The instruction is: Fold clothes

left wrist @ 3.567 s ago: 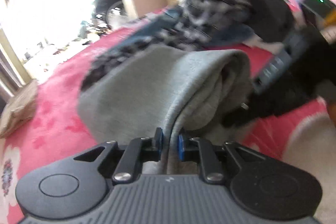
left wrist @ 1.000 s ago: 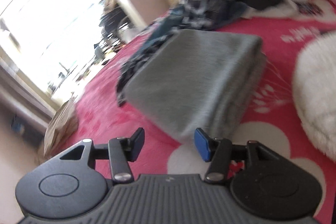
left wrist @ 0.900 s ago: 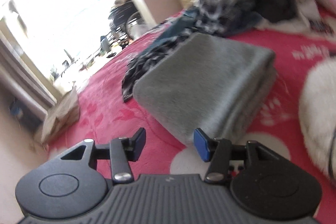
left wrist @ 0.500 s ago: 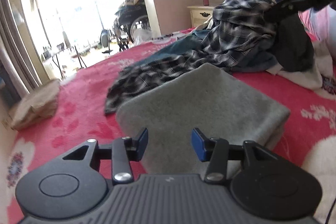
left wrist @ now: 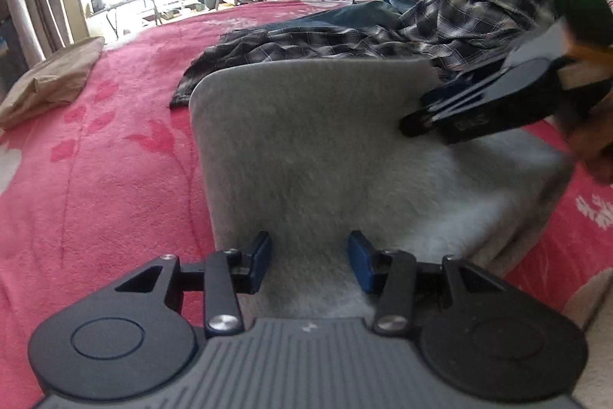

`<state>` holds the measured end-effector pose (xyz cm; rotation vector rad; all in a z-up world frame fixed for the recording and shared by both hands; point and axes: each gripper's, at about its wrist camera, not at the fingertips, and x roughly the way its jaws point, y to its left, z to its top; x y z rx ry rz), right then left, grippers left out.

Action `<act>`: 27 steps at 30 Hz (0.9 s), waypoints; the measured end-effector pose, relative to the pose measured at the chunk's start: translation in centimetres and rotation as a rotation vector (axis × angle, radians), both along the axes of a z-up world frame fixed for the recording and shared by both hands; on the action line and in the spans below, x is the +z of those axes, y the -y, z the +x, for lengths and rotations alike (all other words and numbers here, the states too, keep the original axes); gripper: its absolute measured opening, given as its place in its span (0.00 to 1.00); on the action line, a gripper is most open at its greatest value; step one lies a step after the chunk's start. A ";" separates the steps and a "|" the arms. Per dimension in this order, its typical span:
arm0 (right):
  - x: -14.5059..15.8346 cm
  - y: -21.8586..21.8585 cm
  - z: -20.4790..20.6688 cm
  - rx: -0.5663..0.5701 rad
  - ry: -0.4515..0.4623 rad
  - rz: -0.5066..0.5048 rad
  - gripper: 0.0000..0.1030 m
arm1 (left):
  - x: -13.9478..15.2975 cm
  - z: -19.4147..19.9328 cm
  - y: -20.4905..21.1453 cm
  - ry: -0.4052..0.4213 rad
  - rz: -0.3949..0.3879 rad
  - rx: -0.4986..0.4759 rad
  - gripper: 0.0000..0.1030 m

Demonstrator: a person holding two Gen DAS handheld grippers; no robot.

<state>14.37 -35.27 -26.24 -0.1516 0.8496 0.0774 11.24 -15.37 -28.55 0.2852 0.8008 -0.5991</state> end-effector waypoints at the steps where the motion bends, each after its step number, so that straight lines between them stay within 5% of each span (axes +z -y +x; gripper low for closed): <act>1: -0.3 0.5 0.4 -0.004 -0.007 0.031 0.35 | 0.1 0.2 -0.2 -0.007 -0.005 -0.005 0.45; 4: 1.2 2.3 0.3 -0.028 0.036 0.144 0.34 | 1.9 1.1 -1.3 0.009 -0.060 -0.003 0.46; 7: 3.6 5.4 -0.9 -0.094 0.125 0.288 0.53 | 3.4 2.6 -2.2 0.040 -0.116 0.021 0.57; 9: 2.6 7.4 -0.5 -0.131 0.098 0.359 0.64 | 3.1 4.4 -2.1 0.043 -0.117 0.054 0.58; 13: -1.3 10.4 1.8 -0.171 0.007 0.574 0.65 | 1.1 8.4 -1.8 -0.045 -0.145 0.118 0.63; 16: -4.1 11.0 3.0 -0.185 -0.023 0.710 0.40 | 0.3 9.8 -3.0 -0.130 -0.238 0.163 0.56; 17: -3.9 10.8 2.9 -0.170 0.009 0.697 0.28 | 0.1 10.3 -3.4 -0.158 -0.269 0.178 0.52; 19: -3.1 10.4 2.7 -0.107 0.076 0.697 0.19 | -0.2 10.7 -4.2 -0.186 -0.304 0.199 0.47; 23: -2.9 9.6 2.8 -0.032 0.140 0.690 0.17 | -0.2 10.2 -4.8 -0.172 -0.296 0.237 0.45; 27: -5.9 10.4 3.7 -0.063 0.133 0.746 0.21 | -0.4 10.9 -4.6 -0.195 -0.302 0.279 0.51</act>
